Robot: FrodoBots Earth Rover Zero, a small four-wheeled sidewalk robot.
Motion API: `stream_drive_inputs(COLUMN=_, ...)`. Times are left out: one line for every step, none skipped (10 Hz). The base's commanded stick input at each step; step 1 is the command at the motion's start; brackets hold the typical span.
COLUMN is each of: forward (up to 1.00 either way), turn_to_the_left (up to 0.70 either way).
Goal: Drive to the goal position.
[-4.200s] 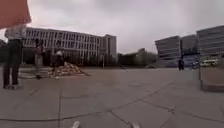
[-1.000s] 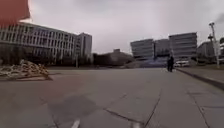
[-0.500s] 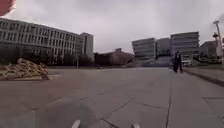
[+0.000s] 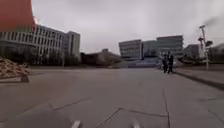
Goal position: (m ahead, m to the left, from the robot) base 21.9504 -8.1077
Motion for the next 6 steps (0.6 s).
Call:
stream_drive_inputs(forward=0.7, turn_to_the_left=0.0)
stream_drive_inputs(forward=0.7, turn_to_the_left=0.0)
stream_drive_inputs(forward=0.7, turn_to_the_left=0.0)
stream_drive_inputs(forward=0.7, turn_to_the_left=0.0)
stream_drive_inputs(forward=0.7, turn_to_the_left=0.0)
stream_drive_inputs(forward=0.7, turn_to_the_left=-0.02)
